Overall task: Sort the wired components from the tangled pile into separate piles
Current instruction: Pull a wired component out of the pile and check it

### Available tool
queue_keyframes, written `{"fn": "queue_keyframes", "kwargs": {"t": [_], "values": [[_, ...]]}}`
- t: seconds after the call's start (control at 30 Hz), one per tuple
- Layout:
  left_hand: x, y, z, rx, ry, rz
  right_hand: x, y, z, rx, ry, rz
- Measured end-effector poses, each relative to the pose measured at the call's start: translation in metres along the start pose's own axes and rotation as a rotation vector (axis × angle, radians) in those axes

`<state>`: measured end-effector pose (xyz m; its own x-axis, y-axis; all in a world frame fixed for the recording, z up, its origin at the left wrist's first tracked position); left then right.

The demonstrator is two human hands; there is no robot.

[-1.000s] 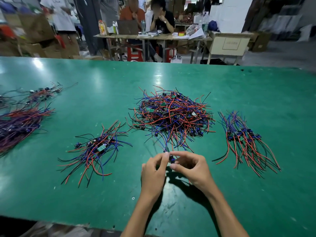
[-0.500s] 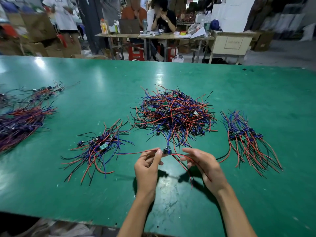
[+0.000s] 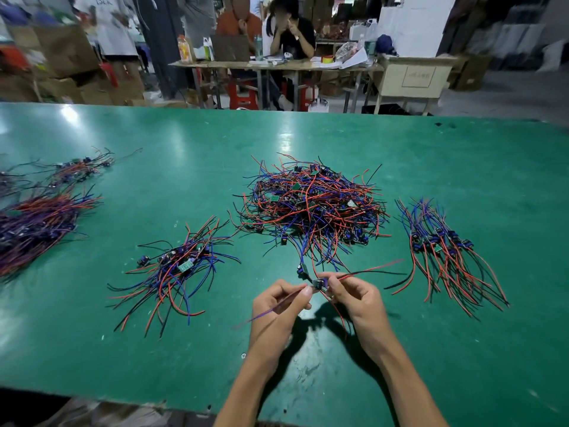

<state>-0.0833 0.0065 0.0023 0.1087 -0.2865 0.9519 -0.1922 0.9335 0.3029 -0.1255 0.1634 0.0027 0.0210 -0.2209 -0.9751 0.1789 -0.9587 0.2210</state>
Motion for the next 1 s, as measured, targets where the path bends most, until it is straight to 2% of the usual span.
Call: {"fn": "queue_keyframes", "kwargs": {"t": [0.2,0.4,0.6,0.67,0.77,0.83,0.9,0.93,1.0], "values": [[-0.001,-0.018,0.004,0.191,-0.012,-0.021,0.004,-0.016,0.000,0.146,0.007,0.024],[-0.013,-0.041,0.001,0.421,-0.122,-0.127,0.008,-0.024,0.001,0.209,0.033,0.180],[-0.011,-0.053,-0.001,0.564,-0.098,-0.106,0.005,-0.024,-0.001,0.231,-0.016,0.137],[-0.002,-0.055,-0.004,0.629,-0.036,0.006,0.005,-0.025,-0.001,0.249,-0.035,0.102],[0.034,-0.055,-0.012,0.743,0.171,0.473,0.003,-0.025,-0.002,0.256,-0.075,0.048],[0.064,-0.029,-0.015,0.676,0.406,0.829,0.001,-0.021,-0.001,0.218,-0.091,0.005],[0.076,0.010,-0.010,0.455,0.568,1.085,0.000,-0.015,0.000,0.174,-0.087,-0.011],[0.071,0.027,-0.003,0.284,0.562,1.086,0.000,-0.013,0.000,0.153,-0.080,0.009],[0.047,0.052,0.011,-0.060,0.361,0.855,-0.001,-0.008,-0.001,0.105,-0.068,0.101]]}}
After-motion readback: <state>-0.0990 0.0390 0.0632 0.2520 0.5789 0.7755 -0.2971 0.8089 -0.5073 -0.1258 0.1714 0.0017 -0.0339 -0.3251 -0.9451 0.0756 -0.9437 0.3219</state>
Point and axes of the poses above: each hand's wrist, its own z-axis towards the middle knuckle, its own y-axis out of the palm, x = y × z, the point moved 10 cm from there along z, towards the middle knuckle, and after that the axes turned 1 degree about -z, right-handed, at the moved point
